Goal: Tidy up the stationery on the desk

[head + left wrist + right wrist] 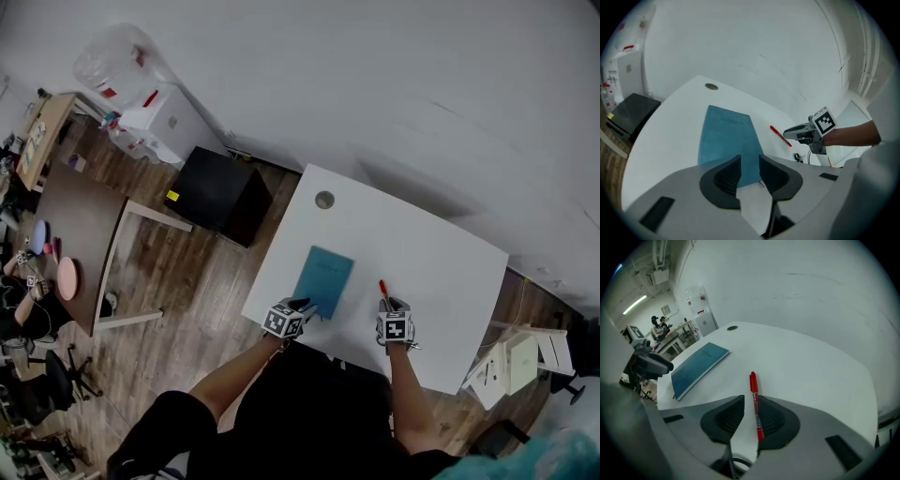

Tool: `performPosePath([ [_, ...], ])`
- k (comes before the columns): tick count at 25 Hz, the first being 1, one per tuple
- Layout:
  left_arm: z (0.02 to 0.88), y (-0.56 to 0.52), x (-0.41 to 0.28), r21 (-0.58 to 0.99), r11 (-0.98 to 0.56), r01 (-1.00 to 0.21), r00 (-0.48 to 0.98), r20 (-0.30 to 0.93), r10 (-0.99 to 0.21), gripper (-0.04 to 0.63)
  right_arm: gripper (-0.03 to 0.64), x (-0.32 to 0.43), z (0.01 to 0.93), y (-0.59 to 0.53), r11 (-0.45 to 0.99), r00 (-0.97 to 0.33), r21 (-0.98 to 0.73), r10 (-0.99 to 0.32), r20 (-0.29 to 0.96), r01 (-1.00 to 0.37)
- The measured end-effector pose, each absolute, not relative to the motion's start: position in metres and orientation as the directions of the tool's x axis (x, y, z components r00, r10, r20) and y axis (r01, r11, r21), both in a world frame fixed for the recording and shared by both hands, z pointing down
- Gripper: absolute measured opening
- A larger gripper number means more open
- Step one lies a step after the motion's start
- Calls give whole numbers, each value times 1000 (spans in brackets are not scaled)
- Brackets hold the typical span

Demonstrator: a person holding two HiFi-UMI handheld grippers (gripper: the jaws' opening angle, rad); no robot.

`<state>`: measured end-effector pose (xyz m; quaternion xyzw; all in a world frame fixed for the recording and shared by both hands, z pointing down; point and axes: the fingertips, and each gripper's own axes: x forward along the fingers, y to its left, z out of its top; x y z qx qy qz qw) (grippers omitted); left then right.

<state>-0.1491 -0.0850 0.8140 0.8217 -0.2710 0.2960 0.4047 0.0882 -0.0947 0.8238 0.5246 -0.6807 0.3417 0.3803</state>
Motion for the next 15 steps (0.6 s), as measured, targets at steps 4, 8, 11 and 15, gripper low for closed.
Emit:
performPosePath([
  [4, 817, -79, -129, 483, -522, -703, 660, 716, -227, 36, 103, 99, 831, -95, 257, -171, -56, -449, 877, -965],
  [8, 817, -81, -121, 472, -512, -718, 647, 724, -240, 18, 103, 100, 835, -94, 337, -181, -31, -424, 887, -941],
  [11, 817, -80, -123, 463, -502, -730, 633, 735, -243, 18, 103, 95, 837, -93, 385, -180, -9, -411, 894, -923],
  [15, 820, -72, -126, 452, -490, -746, 616, 748, -247, 18, 66, 96, 842, -91, 358, -175, -21, -404, 898, -934],
])
